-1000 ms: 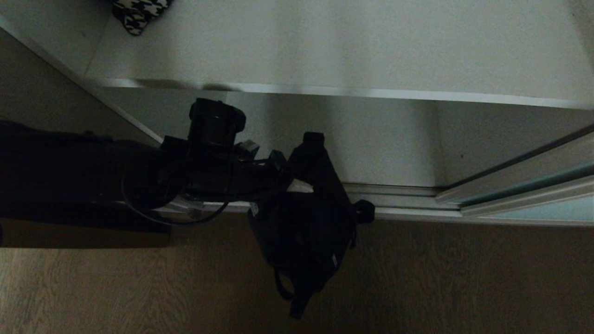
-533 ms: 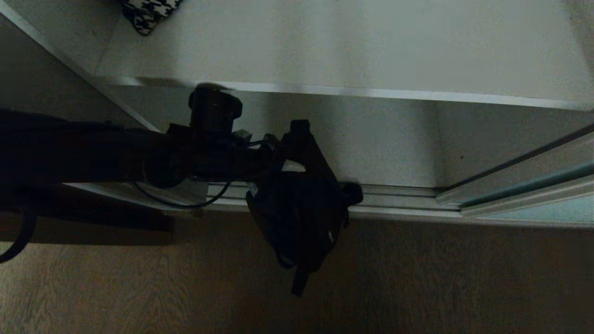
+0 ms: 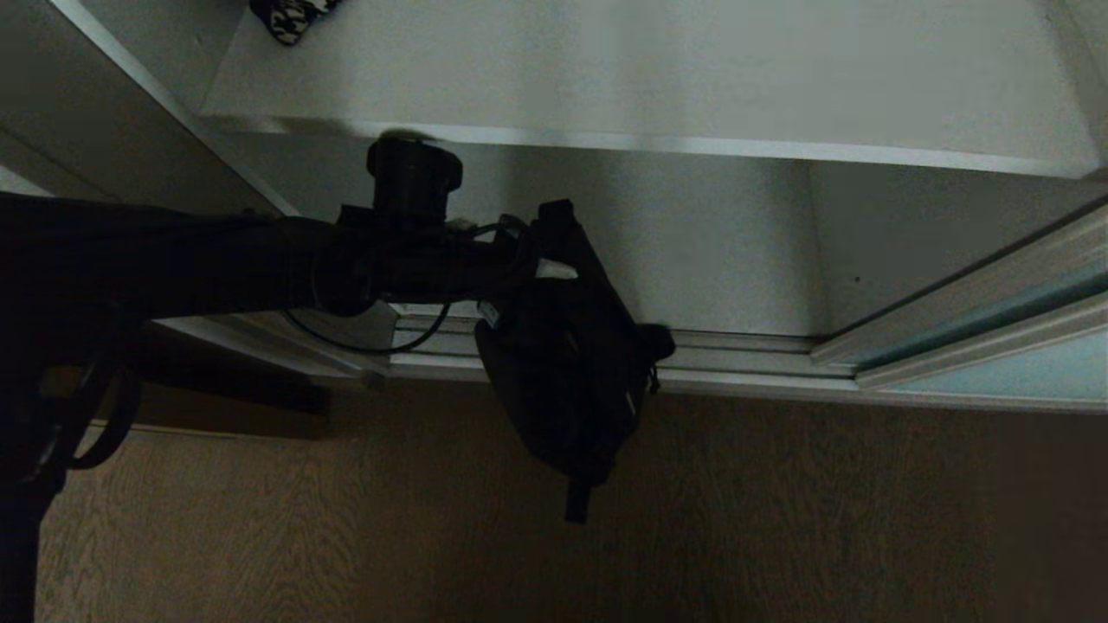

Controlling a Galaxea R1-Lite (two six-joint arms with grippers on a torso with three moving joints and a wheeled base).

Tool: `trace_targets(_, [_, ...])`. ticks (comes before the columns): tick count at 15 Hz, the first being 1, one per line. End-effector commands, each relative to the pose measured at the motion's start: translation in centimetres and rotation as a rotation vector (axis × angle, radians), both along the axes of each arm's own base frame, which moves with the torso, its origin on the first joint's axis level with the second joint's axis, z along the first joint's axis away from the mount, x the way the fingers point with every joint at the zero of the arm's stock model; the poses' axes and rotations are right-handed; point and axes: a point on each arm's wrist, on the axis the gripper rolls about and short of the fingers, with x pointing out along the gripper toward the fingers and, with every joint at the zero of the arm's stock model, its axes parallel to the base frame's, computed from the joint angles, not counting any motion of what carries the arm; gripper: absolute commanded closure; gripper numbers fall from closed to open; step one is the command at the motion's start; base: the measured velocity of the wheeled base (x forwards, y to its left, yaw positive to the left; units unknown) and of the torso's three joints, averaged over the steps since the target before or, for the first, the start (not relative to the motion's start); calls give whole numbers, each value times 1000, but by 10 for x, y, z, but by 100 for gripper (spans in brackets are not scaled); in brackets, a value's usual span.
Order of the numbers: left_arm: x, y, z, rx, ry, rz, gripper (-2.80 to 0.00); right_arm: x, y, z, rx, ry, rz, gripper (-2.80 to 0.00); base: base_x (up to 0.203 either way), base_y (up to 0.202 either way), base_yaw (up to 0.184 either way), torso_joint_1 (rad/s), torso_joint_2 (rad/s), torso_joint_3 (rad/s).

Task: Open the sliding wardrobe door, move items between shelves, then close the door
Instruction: Place the bag on the lower shelf

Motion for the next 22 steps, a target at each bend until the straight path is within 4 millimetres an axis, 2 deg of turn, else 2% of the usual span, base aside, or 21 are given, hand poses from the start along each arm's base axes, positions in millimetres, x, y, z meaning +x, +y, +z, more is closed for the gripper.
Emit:
trace_targets(1, [-11,3,-16,23,79,-10,0,0,0,0,0,-3,1,0,0,0,0,0,0,0])
trace_targets(6, [-44,3,-61,119,217,-74,0,0,0,0,0,-3,1,0,0,0,0,8,2,-3])
trace_targets(7, [-49,2,-61,145,180,-94,0,0,0,0,0,-3,1,0,0,0,0,0,0,0])
trace_targets(9, [-44,0,-55,127,135,-90,0,0,0,0,0,-3,1,0,0,0,0,0,0,0])
trace_targets(11, [-32,-5,-60,116,112,-90,0,0,0,0,0,-3,1,0,0,0,0,0,0,0])
trace_targets(14, [-5,-12,-40,43,52,-57,0,0,0,0,-1,-3,1,0,0,0,0,0,0,0])
trace_targets(16, [16,-12,-34,2,30,-26,0,0,0,0,0,-3,1,0,0,0,0,0,0,0])
trace_targets(19, [49,3,-28,-69,9,58,0,0,0,0,0,-2,1,0,0,0,0,0,0,0])
trace_targets(22, [69,23,-35,-152,-47,121,0,0,0,0,0,-3,1,0,0,0,0,0,0,0])
